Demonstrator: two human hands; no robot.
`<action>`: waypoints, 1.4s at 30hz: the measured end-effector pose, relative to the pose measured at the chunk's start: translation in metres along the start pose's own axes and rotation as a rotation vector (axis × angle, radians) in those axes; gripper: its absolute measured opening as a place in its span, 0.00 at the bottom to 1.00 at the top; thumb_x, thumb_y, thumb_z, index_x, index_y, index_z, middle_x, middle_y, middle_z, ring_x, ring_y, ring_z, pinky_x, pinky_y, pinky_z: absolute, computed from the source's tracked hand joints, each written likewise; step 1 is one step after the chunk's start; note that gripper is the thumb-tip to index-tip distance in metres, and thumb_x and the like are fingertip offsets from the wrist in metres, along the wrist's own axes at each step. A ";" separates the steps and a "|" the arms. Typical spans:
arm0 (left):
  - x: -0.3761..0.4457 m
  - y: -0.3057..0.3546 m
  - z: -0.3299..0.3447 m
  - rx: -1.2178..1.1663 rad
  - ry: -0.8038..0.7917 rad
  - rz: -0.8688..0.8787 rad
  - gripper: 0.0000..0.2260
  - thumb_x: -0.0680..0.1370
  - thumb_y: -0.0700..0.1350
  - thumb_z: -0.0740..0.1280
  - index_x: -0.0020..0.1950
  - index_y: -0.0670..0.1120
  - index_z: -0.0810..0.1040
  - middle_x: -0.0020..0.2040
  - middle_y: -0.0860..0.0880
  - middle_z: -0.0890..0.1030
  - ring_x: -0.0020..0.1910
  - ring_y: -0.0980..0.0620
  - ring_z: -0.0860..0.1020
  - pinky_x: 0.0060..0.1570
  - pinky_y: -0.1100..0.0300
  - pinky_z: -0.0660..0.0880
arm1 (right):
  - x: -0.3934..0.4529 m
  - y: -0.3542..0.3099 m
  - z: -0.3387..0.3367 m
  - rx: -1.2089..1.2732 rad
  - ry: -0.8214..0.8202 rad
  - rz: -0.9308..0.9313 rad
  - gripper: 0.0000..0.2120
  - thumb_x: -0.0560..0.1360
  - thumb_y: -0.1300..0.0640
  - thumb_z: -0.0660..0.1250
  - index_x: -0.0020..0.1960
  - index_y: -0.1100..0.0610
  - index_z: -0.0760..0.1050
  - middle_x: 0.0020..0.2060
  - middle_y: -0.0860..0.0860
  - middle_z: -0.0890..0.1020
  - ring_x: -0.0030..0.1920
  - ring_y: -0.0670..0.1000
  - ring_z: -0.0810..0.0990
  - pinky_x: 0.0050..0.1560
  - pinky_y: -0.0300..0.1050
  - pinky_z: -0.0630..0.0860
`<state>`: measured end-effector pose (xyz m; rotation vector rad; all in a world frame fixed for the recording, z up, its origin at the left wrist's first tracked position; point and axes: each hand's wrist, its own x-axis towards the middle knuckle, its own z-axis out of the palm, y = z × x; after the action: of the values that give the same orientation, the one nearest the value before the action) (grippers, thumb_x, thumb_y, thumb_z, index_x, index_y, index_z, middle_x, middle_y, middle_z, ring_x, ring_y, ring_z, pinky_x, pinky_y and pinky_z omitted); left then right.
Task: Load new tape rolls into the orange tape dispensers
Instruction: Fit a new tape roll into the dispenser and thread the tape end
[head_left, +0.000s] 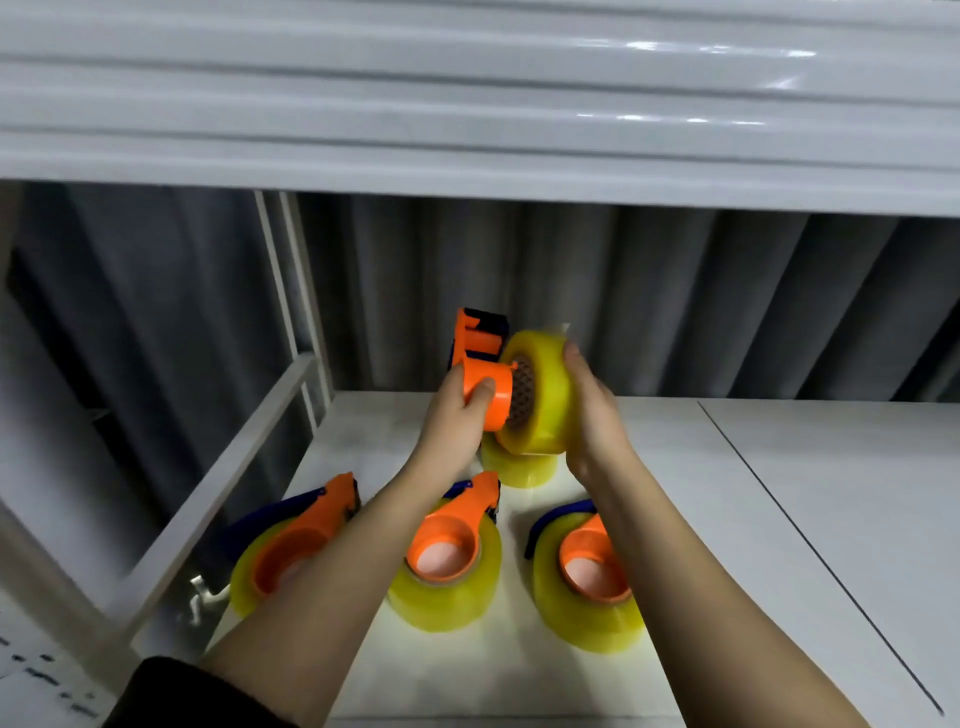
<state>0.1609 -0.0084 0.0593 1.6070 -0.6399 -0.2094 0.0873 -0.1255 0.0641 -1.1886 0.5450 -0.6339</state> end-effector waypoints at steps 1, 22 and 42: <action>-0.003 0.001 0.003 0.026 -0.022 0.010 0.14 0.81 0.43 0.59 0.66 0.44 0.70 0.57 0.45 0.77 0.56 0.47 0.76 0.57 0.55 0.73 | -0.002 0.000 0.000 0.035 -0.023 0.018 0.26 0.74 0.39 0.65 0.63 0.57 0.74 0.52 0.56 0.83 0.49 0.53 0.84 0.45 0.45 0.80; -0.029 0.022 0.018 -0.467 -0.069 -0.319 0.22 0.81 0.55 0.54 0.71 0.46 0.68 0.67 0.44 0.74 0.63 0.46 0.74 0.58 0.52 0.73 | -0.010 0.013 0.023 0.123 -0.219 0.247 0.28 0.71 0.36 0.64 0.61 0.54 0.77 0.52 0.57 0.83 0.47 0.56 0.83 0.47 0.49 0.80; -0.028 0.018 0.010 -0.179 0.153 -0.268 0.15 0.75 0.56 0.66 0.36 0.47 0.78 0.34 0.46 0.82 0.39 0.45 0.81 0.42 0.53 0.80 | -0.028 0.015 0.031 -0.100 0.002 -0.133 0.07 0.77 0.47 0.65 0.49 0.49 0.72 0.52 0.52 0.79 0.55 0.52 0.79 0.59 0.46 0.76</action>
<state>0.1281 -0.0027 0.0682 1.5152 -0.2788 -0.3282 0.0913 -0.0808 0.0602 -1.3261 0.5073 -0.7281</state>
